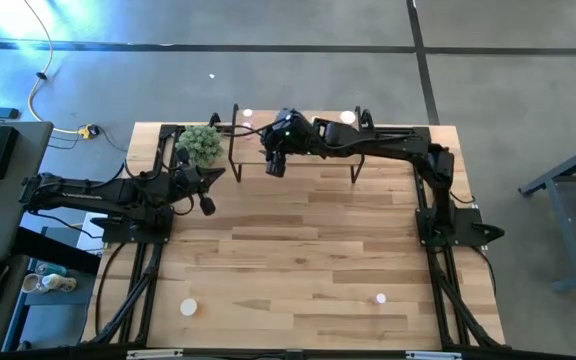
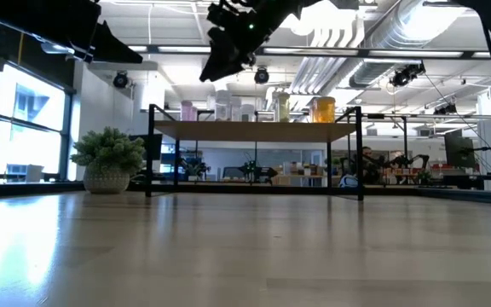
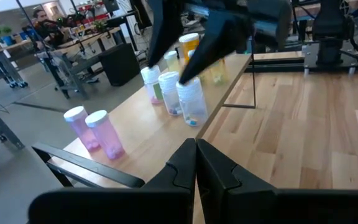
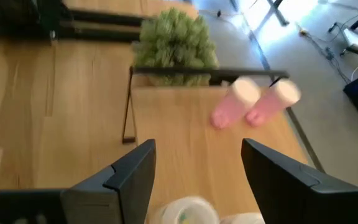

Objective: Pick and place medicine bottles onto shelf by color
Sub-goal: Put the transparent pill bottle on the shelf aligned with the other transparent pill bottles

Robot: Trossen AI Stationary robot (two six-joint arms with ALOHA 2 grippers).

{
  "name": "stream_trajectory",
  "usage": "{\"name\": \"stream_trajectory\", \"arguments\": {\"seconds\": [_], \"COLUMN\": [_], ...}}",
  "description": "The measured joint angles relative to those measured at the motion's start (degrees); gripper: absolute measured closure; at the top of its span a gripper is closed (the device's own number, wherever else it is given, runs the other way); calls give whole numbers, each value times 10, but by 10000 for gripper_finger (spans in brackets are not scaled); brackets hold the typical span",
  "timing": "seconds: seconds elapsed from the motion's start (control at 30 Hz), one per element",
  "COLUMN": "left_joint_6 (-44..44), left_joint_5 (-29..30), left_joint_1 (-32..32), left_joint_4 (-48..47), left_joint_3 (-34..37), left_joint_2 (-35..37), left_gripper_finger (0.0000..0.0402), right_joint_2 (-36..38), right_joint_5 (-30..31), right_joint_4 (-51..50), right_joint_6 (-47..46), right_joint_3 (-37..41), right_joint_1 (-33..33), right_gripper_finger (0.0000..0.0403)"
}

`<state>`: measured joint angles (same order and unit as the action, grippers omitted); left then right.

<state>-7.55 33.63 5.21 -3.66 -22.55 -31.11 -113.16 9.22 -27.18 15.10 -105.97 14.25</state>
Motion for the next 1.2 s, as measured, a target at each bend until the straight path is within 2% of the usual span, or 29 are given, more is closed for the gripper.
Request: {"name": "stream_trajectory", "arguments": {"seconds": [0.17, 0.4, 0.73, 0.9, 1.2], "left_joint_6": [0, 0, 0, 0, 0], "left_joint_5": [0, 0, 0, 0, 0], "left_joint_1": [0, 0, 0, 0, 0], "left_joint_4": [0, 0, 0, 0, 0], "left_joint_3": [0, 0, 0, 0, 0], "left_joint_2": [0, 0, 0, 0, 0], "left_gripper_finger": [401, 401, 401, 401, 401], "right_joint_2": [-14, -14, -12, -7, 1], "right_joint_5": [21, 87, 92, 141, 144], "right_joint_4": [-4, -34, -57, -69, -89], "right_joint_6": [0, 0, -16, -15, -23], "right_joint_3": [0, 0, 0, 0, 0], "right_joint_1": [-2, -8, -9, -16, -20], "right_gripper_finger": [174, 174, 174, 174, 174]}}
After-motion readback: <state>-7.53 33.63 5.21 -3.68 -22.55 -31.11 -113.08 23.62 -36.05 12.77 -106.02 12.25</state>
